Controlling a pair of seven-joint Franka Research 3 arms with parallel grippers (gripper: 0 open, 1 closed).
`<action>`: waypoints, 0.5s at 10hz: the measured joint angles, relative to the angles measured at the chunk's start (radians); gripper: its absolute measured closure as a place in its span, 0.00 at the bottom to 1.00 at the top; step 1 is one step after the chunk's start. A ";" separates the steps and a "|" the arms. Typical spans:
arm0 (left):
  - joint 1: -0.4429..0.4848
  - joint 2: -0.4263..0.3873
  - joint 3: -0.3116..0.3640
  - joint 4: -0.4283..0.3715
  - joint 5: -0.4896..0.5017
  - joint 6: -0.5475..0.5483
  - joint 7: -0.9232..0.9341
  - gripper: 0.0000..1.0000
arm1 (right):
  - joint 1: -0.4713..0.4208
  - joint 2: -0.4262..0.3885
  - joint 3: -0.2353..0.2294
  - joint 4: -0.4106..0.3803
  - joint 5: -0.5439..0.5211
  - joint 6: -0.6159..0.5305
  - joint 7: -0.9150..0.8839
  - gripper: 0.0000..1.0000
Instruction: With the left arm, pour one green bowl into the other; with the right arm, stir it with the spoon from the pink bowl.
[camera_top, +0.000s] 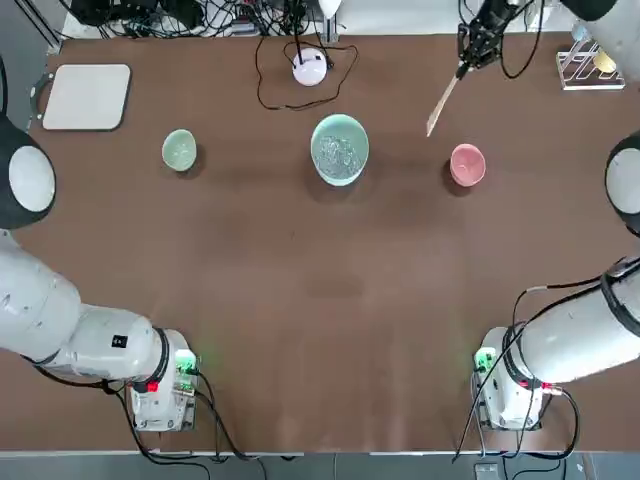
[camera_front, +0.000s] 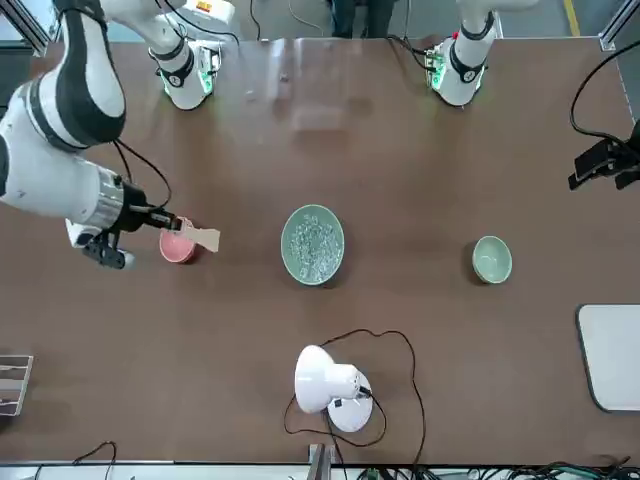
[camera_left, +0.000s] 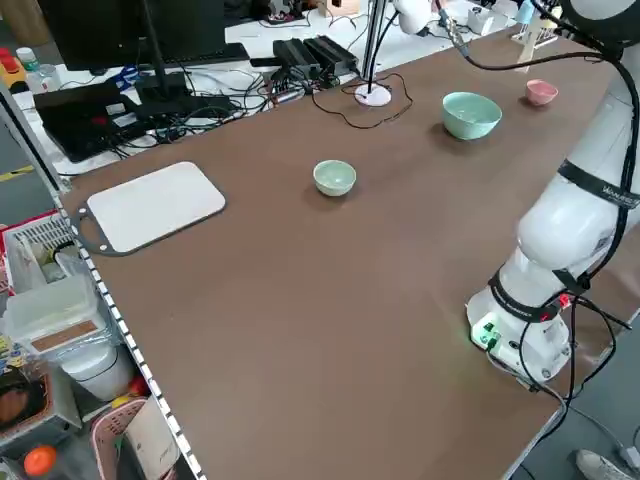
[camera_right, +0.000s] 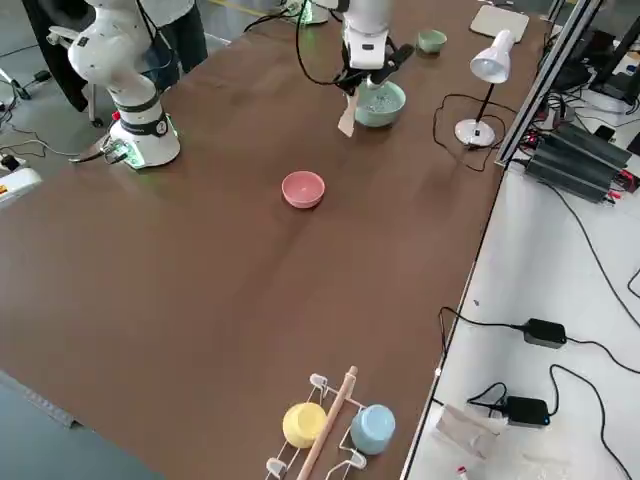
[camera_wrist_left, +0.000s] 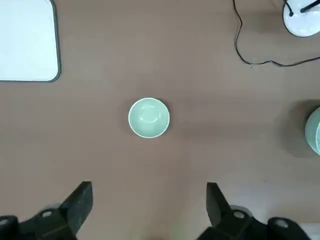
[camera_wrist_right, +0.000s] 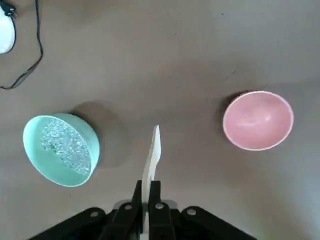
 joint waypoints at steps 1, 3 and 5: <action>0.000 0.000 0.001 0.000 0.000 0.000 0.000 0.00 | -0.037 -0.027 -0.001 -0.033 0.000 0.001 -0.057 0.94; 0.000 0.000 0.001 0.000 0.000 0.000 0.000 0.00 | -0.097 -0.072 -0.001 -0.092 0.001 0.002 -0.155 0.94; 0.003 0.001 0.004 0.000 0.000 0.000 0.000 0.00 | -0.140 -0.103 -0.002 -0.150 0.001 0.013 -0.232 0.94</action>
